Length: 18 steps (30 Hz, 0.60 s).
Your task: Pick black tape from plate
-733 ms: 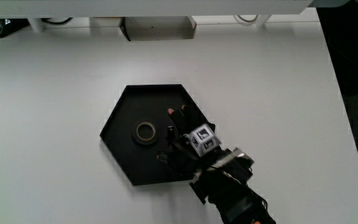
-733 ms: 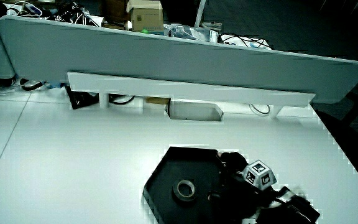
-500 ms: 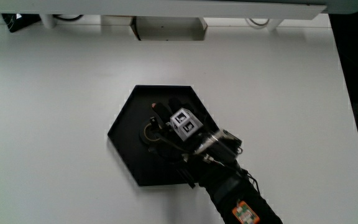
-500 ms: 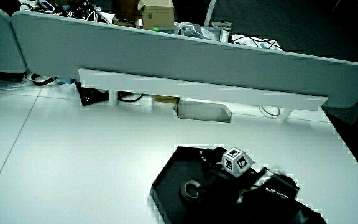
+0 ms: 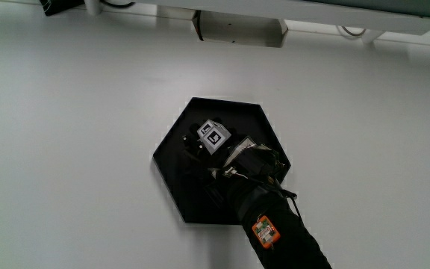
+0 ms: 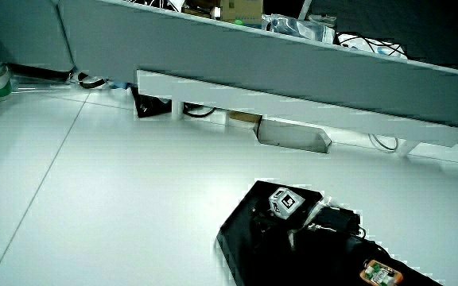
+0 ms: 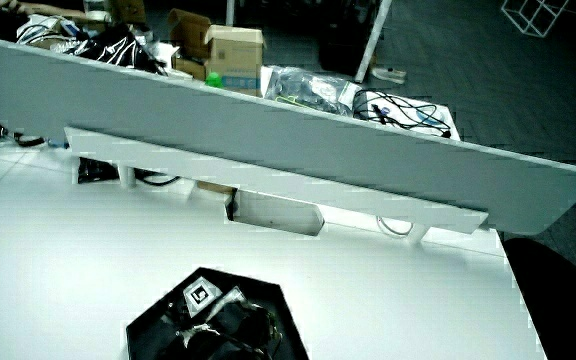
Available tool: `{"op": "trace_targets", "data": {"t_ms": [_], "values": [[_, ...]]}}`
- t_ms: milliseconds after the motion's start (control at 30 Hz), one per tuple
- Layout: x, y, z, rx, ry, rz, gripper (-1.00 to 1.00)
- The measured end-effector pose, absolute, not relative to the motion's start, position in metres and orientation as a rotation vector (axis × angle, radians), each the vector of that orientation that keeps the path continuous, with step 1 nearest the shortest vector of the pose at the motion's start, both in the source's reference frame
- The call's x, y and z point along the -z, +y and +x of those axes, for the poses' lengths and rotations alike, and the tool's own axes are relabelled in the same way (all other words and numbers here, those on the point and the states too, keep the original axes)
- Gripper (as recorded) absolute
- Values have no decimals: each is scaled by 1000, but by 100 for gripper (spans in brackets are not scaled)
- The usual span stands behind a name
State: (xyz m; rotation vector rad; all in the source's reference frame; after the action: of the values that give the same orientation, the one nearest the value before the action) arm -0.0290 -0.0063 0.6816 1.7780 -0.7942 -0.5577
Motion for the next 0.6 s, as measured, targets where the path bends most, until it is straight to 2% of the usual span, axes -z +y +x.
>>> {"op": "trace_targets", "data": {"t_ms": [33, 100, 167, 433, 600], "values": [[-670, -8, -31, 642, -774, 1954, 100], [-670, -6, -34, 675, -780, 1966, 100], [-666, -4, -34, 636, -794, 2052, 100], [-661, -1, -31, 573, -793, 2122, 100], [-640, -1, -26, 472, -799, 2210, 100]]}}
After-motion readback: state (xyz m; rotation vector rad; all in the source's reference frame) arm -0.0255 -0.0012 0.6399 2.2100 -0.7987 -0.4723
